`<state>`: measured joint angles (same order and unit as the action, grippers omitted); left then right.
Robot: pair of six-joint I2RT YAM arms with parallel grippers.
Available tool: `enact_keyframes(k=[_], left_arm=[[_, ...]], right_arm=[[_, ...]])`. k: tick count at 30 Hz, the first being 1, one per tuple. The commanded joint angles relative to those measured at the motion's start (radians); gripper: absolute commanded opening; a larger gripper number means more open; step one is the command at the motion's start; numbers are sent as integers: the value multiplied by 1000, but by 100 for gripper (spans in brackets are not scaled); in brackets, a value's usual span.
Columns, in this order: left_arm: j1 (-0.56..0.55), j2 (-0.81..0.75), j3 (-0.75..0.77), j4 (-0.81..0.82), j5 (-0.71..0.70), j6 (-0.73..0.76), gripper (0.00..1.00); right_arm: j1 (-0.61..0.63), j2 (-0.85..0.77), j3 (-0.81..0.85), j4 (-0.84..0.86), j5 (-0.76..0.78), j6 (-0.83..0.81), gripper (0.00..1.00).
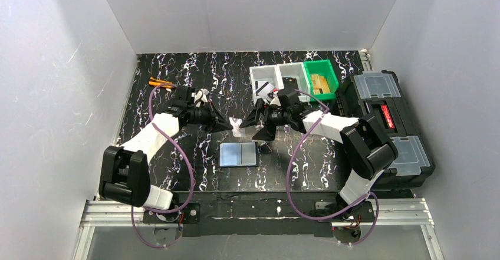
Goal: Take the credit cards out of the card holder
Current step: Remove the credit card from the card holder, then place the credit card in the storage box.
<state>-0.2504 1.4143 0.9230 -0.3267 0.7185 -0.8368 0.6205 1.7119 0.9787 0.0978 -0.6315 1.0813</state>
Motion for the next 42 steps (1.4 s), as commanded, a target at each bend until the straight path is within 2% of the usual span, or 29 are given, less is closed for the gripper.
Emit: enact_keyframes(k=[1, 4, 7, 9, 10, 14, 16, 20, 21, 26, 27, 29, 31, 36, 42], left_arm=[[9, -34, -5, 176, 128, -158, 0], [10, -19, -22, 256, 156, -208, 0], [9, -8, -23, 268, 170, -212, 0], [9, -6, -20, 258, 177, -203, 0], [9, -7, -20, 249, 178, -194, 0], [9, -17, -17, 224, 186, -160, 0], [9, -26, -14, 210, 190, -140, 0], [9, -38, 5, 156, 173, -96, 18], [10, -41, 8, 139, 168, -85, 24], [9, -51, 31, 57, 129, -26, 76], [9, -53, 37, 35, 117, -12, 84], [9, -58, 49, -12, 91, 24, 93], [10, -64, 64, -62, 59, 61, 98], [8, -66, 91, -127, 37, 123, 98], [7, -80, 91, -137, 51, 147, 98]], right_arm=[[-31, -46, -38, 289, -107, 192, 94], [-37, -37, -51, 379, -128, 269, 82], [-37, -12, -54, 475, -152, 345, 70], [-38, -2, -59, 523, -161, 380, 57], [-38, 1, -61, 537, -163, 390, 50], [-38, 2, -55, 535, -166, 388, 2], [-37, -6, -55, 505, -164, 367, 1], [-38, -40, -40, 374, -143, 268, 1], [-38, -52, -32, 328, -133, 238, 1], [-39, -102, 49, 51, -53, 42, 1], [-39, -110, 72, -7, -23, -9, 1], [-44, -124, 118, -128, 37, -104, 1], [-53, -128, 165, -224, 101, -175, 1], [-98, -91, 308, -389, 270, -310, 1], [-171, 108, 560, -533, 336, -419, 1]])
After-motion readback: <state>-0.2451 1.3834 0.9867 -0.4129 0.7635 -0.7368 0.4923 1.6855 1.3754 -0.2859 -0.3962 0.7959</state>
